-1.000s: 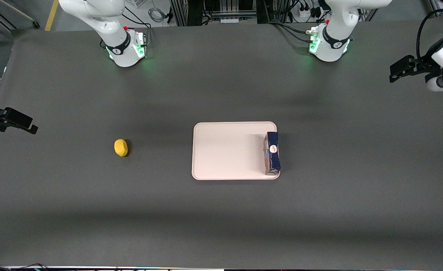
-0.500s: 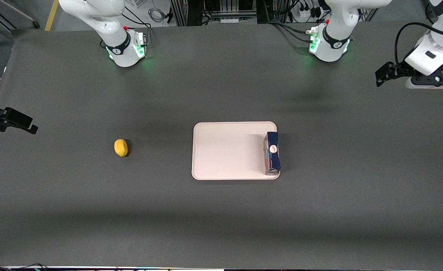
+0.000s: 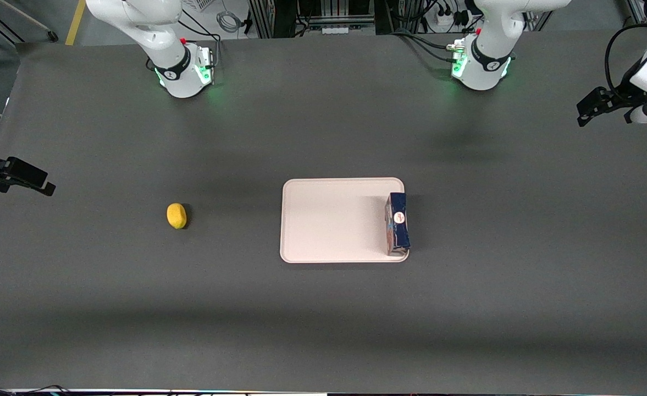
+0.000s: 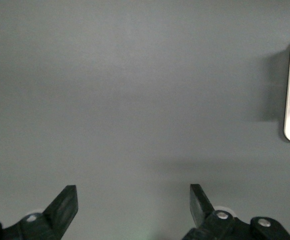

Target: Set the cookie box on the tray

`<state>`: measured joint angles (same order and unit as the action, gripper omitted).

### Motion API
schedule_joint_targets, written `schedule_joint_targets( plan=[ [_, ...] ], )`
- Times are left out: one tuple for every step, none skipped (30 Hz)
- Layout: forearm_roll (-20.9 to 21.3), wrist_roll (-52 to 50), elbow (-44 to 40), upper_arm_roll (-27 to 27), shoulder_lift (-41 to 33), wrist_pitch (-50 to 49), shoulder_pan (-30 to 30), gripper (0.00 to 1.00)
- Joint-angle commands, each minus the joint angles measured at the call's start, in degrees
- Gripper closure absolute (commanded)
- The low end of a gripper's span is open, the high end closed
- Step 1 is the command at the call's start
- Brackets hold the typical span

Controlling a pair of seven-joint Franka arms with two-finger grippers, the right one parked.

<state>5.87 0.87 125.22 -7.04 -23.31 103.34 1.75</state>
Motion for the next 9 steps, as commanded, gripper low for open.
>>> schedule_joint_targets(
  plan=[
    [0.81,0.62,-0.67,-0.08,0.1,-0.77,-0.17,0.0],
    [0.81,0.62,-0.67,-0.16,0.1,-0.86,-0.35,0.0],
    [0.81,0.62,-0.67,-0.34,0.1,-0.86,-0.61,0.0],
    [0.81,0.62,-0.67,-0.43,0.1,-0.86,-0.7,0.0],
    [0.81,0.62,-0.67,-0.43,0.1,-0.86,-0.79,0.0],
    [0.81,0.62,-0.67,-0.43,0.19,-0.86,-0.7,0.0],
    [0.81,0.62,-0.67,-0.43,0.19,-0.86,-0.7,0.0],
    [0.81,0.62,-0.67,-0.43,0.19,-0.86,-0.7,0.0],
    [0.81,0.62,-0.76,-0.43,0.19,-0.86,-0.7,0.0]
  ],
)
